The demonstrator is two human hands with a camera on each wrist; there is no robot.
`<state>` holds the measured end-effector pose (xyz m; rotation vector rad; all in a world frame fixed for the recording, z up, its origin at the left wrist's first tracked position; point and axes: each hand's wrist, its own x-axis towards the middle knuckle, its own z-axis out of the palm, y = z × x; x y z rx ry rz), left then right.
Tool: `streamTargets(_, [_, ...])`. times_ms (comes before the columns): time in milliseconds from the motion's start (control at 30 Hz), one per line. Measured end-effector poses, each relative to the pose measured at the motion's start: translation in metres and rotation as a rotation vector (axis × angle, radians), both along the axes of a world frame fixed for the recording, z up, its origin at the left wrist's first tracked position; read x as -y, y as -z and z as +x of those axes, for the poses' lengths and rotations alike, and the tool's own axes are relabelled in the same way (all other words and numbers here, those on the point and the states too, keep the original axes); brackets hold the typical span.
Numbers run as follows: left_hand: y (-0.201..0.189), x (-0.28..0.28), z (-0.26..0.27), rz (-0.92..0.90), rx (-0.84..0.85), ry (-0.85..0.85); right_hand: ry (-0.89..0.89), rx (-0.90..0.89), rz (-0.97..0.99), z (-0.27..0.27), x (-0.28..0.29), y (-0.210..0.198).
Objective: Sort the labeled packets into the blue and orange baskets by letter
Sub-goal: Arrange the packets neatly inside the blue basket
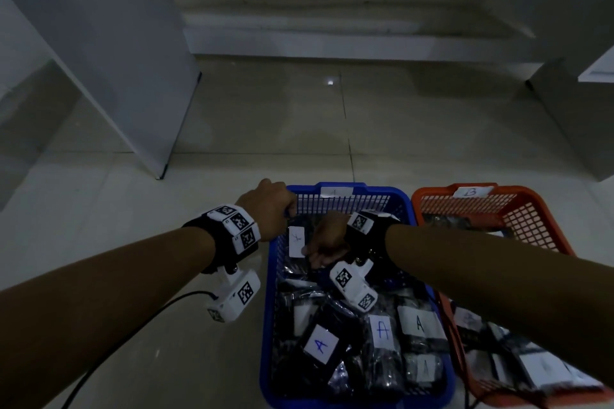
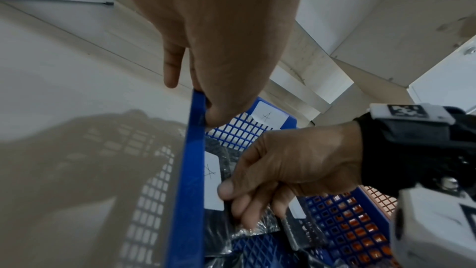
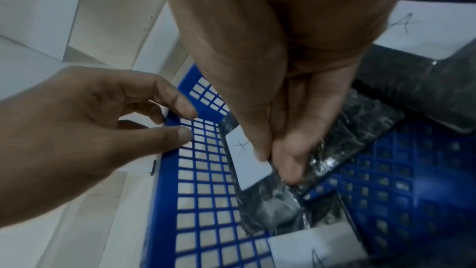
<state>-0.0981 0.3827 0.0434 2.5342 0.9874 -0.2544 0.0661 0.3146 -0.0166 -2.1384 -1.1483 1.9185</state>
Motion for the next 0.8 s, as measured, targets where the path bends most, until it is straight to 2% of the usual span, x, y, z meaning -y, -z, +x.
streamTargets(100, [-0.001, 0.001, -0.001, -0.008, -0.009, 0.011, 0.067, 0.039, 0.058, -0.001, -0.001, -0.009])
streamTargets(400, [-0.002, 0.007, -0.006, 0.054, -0.064, 0.138, -0.049, 0.124, 0.065, 0.002, -0.008, -0.029])
streamTargets(467, [-0.005, 0.009, -0.008, -0.053, -0.012, 0.178, -0.115, 0.133, 0.062, 0.003, -0.006, -0.043])
streamTargets(533, [-0.009, 0.015, -0.007, -0.293, 0.029, 0.196, -0.161, 0.118, 0.094, 0.007, -0.001, -0.058])
streamTargets(600, [-0.016, 0.027, -0.006, -0.45, 0.005, 0.212, -0.206, 0.068, 0.117, 0.013, 0.007, -0.075])
streamTargets(733, [-0.026, 0.048, -0.004, -0.504, 0.042, 0.247, -0.403, 0.014, 0.088, 0.018, 0.028, -0.103])
streamTargets(800, [-0.033, 0.053, -0.004, -0.587, 0.039, 0.194, -0.47, 0.018, 0.076, 0.02, 0.038, -0.11])
